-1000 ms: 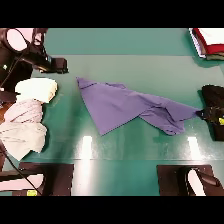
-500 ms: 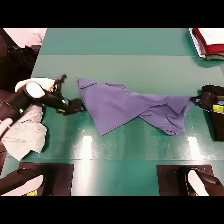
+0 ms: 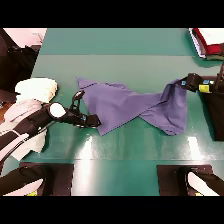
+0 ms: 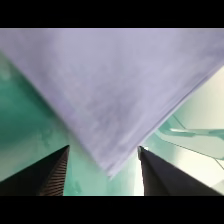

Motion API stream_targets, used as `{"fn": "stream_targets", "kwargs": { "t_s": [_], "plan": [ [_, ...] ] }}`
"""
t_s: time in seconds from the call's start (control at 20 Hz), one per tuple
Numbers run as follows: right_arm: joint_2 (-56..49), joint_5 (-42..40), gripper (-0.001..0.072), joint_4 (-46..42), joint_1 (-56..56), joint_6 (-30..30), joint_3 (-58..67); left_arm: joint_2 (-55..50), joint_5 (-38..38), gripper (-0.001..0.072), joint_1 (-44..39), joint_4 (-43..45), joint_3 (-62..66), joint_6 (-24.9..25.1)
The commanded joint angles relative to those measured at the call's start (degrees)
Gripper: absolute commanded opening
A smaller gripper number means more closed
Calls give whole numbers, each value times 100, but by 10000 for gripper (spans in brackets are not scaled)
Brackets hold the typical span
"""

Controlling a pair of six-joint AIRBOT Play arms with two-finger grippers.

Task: Fold the shirts.

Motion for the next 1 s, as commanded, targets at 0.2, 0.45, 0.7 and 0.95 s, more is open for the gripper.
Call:
{"fn": "stream_targets", "kwargs": {
  "t_s": [0.2,0.45,0.7,0.95],
  "plan": [
    [-273,144,17,-155,343,-2,520,-485,225,496,-669,-501,-42,-31],
    [157,160,17,-896,341,11,520,-485,116,496,-669,-553,-42,-28],
    [302,192,17,-879,341,15,520,-479,24,496,-439,-481,72,26],
    [304,737,17,-885,341,17,520,-162,-721,496,796,-391,208,448]
  ]
}}
